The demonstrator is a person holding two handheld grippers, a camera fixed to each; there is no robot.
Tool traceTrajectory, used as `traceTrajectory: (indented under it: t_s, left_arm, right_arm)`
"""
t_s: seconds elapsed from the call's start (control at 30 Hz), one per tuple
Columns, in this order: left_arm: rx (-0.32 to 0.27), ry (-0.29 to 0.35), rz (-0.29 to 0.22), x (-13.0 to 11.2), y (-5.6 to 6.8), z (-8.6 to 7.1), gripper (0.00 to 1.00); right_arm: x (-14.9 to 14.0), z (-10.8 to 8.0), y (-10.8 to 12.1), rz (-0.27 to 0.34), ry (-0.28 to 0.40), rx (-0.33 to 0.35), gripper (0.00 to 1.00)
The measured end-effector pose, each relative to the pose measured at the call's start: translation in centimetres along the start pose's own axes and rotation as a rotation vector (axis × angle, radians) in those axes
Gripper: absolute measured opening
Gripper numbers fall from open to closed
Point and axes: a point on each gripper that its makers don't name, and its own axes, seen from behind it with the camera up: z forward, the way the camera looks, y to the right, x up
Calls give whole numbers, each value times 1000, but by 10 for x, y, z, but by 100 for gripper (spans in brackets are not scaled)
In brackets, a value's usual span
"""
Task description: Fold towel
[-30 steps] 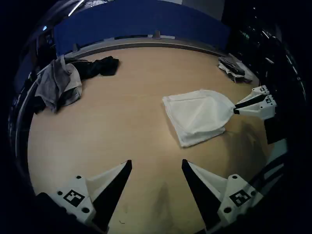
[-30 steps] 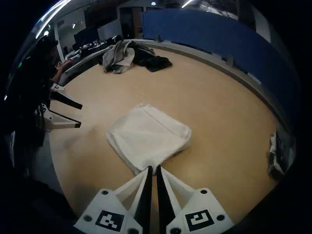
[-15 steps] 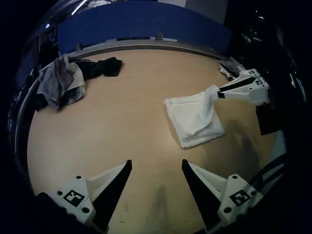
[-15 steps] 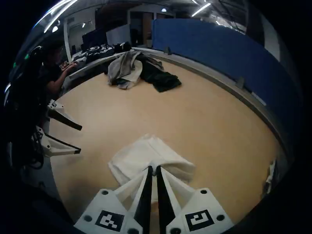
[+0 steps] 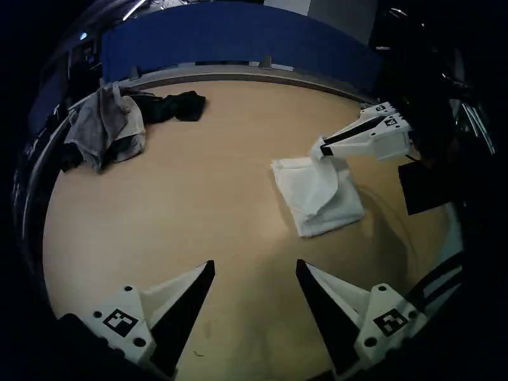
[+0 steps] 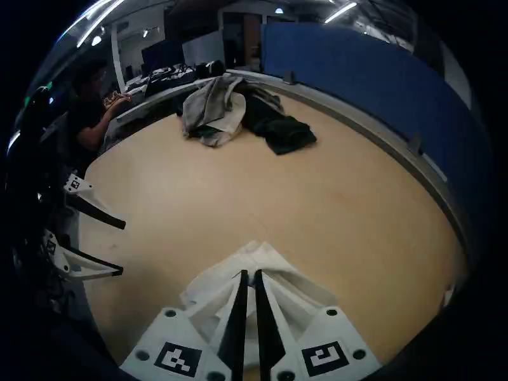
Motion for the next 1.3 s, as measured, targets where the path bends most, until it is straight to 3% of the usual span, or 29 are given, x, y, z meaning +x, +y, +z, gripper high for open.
traceTrajectory:
  t_s: [0.1, 0.23, 0.63, 0.9, 1.3]
  left_arm:
    - [2, 1, -3, -1, -3, -1, 95]
    - [6, 3, -8, -1, -7, -1, 95]
    - [6, 7, -3, 1, -9, -3, 95]
    - [7, 10, -4, 3, -9, -4, 95]
    - [13, 10, -2, 3, -10, -4, 95]
  right_arm:
    - [0, 5, -1, -3, -8, 2, 14]
    - [2, 8, -5, -3, -9, 8, 37]
    - [3, 9, -6, -9, -6, 8, 62]
    - [4, 19, 0, -6, -15, 0, 71]
    - [3, 14, 1, -17, -12, -3, 77]
